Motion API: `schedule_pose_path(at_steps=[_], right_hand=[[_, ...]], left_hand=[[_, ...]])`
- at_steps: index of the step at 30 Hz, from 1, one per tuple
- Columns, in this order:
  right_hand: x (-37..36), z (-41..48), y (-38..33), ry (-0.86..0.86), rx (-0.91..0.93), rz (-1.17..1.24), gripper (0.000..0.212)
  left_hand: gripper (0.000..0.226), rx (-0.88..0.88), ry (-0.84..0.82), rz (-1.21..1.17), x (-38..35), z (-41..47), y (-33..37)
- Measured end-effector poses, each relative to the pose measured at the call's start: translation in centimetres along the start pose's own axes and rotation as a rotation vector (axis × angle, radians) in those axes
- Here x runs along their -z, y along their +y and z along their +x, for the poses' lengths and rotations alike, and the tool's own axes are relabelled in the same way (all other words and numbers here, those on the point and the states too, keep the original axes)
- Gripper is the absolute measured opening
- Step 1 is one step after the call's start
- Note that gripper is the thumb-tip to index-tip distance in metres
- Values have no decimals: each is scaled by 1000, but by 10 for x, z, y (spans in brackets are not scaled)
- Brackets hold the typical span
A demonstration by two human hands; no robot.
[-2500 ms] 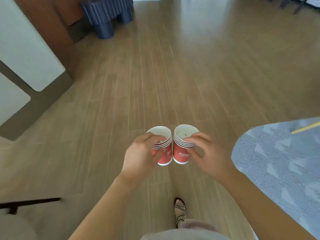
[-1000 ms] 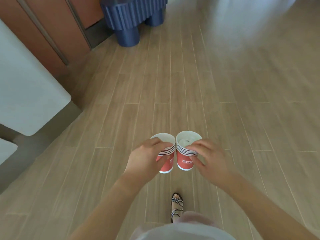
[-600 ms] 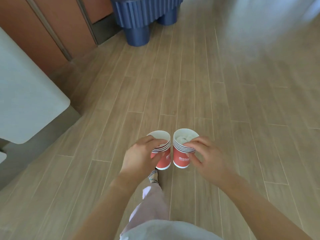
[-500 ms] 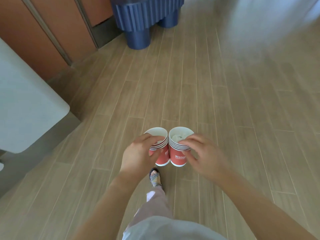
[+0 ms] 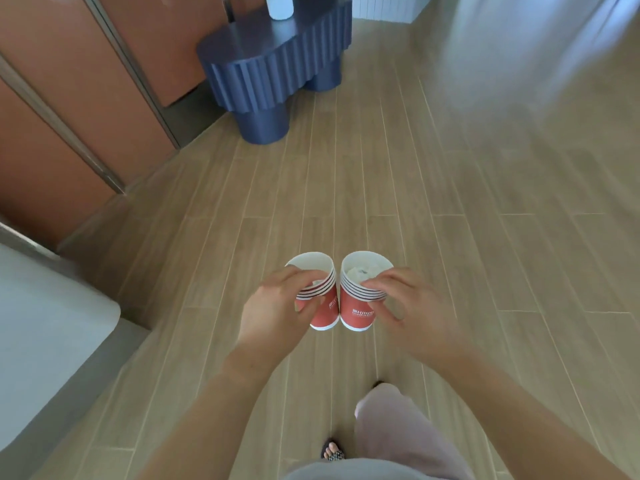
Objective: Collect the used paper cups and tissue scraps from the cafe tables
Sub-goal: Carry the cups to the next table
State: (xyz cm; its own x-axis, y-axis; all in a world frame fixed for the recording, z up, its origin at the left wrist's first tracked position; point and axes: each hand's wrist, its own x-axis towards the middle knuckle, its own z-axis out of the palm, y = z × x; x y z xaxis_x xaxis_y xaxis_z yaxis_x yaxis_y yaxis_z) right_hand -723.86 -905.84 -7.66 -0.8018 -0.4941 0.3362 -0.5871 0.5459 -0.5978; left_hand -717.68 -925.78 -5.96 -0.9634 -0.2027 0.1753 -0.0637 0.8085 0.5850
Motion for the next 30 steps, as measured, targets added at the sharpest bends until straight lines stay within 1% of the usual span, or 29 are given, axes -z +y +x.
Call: schedule_pose_path(at_steps=[5,10,15,18,23,28,30], right_hand=[[-6,96,62,25,-57,-22,28],[5,215,130,27,-56,-37,29],[17,328,186,43,-29,-58,28],[12,384,211,44,-37,-40,29],[-13,478,245,-8,-28,-38,29],[-49,596,268,-12,16,-60,30],[-63,646,271,-1,3,-54,30]], left_hand=[[32,-30,-38,0,-25,121,-17],[32,-73,-45,2,-50,261,-14],[32,-65,-52,-9,-64,385,-11],[32,-42,-58,-8,-72,441,-20],[32,12,-37,-36,-78,530,-54],[32,4,4,-29,-69,641,-105],[31,-2,9,3,-57,688,-126]])
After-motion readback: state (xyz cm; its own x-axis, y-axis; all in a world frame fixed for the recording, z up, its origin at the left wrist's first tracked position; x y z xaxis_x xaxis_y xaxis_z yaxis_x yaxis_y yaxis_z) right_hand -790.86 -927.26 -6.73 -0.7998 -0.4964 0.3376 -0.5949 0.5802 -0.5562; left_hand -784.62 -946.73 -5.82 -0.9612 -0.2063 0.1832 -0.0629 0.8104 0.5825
